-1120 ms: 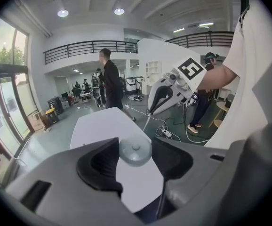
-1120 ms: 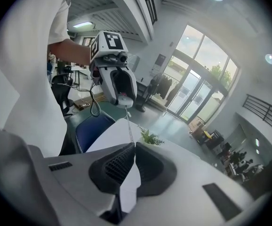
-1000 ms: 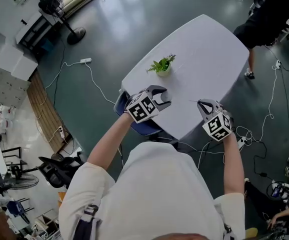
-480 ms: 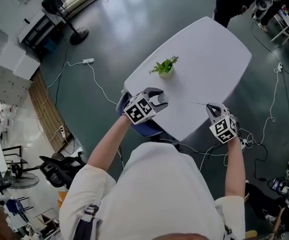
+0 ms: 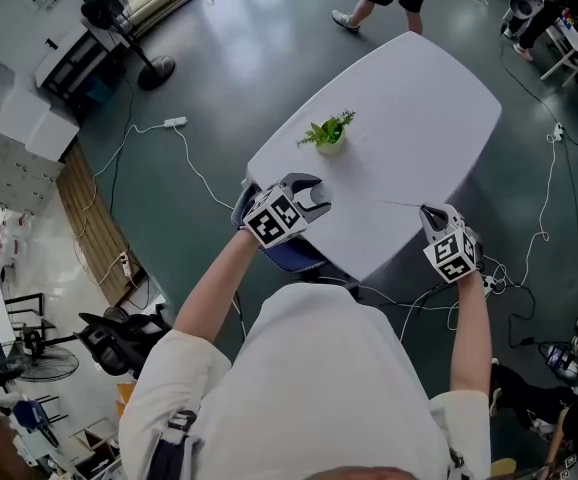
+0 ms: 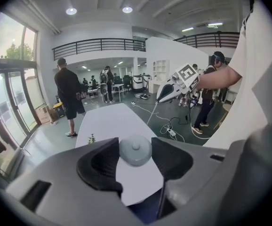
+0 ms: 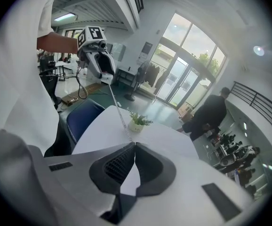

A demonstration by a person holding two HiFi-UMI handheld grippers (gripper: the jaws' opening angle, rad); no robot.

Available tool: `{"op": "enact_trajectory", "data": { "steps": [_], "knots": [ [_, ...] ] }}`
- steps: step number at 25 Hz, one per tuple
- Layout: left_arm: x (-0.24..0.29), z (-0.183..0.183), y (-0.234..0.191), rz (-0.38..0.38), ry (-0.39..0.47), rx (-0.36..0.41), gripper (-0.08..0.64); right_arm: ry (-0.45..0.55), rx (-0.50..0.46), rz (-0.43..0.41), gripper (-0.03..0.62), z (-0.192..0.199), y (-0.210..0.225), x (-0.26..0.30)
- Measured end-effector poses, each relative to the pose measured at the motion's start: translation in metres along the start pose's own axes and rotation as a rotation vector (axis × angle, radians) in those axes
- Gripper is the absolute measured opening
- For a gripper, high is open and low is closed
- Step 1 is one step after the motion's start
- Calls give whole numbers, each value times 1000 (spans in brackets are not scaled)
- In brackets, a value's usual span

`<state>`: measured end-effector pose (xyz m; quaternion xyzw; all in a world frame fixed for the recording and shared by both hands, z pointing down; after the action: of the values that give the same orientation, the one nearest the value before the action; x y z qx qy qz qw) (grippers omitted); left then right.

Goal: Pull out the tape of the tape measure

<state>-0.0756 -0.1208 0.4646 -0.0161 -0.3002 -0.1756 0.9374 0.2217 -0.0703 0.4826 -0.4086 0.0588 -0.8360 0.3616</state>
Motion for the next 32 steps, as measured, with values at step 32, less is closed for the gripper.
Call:
{"op": "enact_trajectory", "data": {
  "steps": [32],
  "knots": [
    [16, 59, -12, 8, -98, -91, 219, -68, 150, -37, 32, 43, -20, 25]
  ]
}}
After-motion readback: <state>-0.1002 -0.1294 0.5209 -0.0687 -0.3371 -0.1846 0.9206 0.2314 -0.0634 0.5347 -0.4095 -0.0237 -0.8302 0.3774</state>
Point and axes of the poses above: the fingertips, and each gripper's own axes: x forward along the fingers, y to its right, z out of its underside, the point moved 7 cm from there along -x, backward along the fingers, and after that the axes turned 5 degrees about y, right-handed, at the moved point
